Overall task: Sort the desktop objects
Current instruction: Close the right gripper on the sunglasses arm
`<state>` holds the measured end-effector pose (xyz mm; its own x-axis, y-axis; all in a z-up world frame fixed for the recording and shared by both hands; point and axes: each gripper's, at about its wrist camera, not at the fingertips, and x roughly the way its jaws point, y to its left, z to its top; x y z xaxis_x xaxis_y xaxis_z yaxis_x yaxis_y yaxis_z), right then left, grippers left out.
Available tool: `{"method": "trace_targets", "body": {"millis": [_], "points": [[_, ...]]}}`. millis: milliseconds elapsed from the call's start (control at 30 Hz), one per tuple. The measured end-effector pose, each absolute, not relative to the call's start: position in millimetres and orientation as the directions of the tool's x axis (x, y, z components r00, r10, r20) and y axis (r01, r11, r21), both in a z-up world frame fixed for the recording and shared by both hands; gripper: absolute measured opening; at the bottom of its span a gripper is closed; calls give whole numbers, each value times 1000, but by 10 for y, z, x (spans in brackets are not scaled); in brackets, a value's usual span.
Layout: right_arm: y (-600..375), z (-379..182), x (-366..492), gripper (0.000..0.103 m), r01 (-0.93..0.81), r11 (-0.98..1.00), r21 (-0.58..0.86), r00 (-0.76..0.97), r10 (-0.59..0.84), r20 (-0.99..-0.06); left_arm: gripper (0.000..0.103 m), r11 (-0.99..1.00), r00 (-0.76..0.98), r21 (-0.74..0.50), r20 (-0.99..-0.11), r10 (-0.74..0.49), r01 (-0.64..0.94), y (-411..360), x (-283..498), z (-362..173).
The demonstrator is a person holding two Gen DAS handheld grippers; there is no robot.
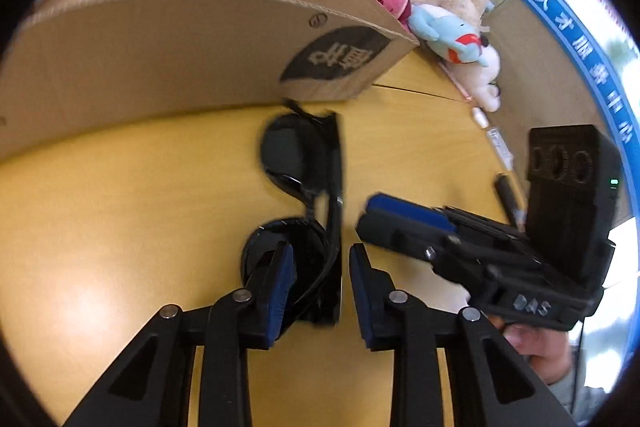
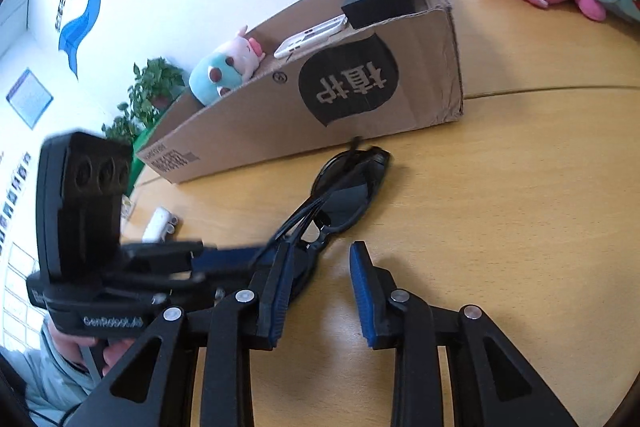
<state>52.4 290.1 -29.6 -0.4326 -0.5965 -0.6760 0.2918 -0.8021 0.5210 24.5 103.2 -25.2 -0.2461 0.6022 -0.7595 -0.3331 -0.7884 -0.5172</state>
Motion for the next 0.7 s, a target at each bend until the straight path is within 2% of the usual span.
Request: {"method": "trace_targets", "body": {"millis": [233, 567, 700], "points": [[3004, -270, 721, 29, 286, -743, 605, -418, -665, -620, 27, -765, -233, -557, -737, 635, -324, 1015, 241, -245], [2925, -251, 815, 29, 331, -742, 583, -375, -670, -640, 27, -676, -222, -658, -642, 734, -333, 937, -9, -153], [2808, -248, 761, 30, 347, -731, 588, -356, -682, -638, 27, -672, -181, -661, -655, 734, -334, 1085, -152, -244]]}}
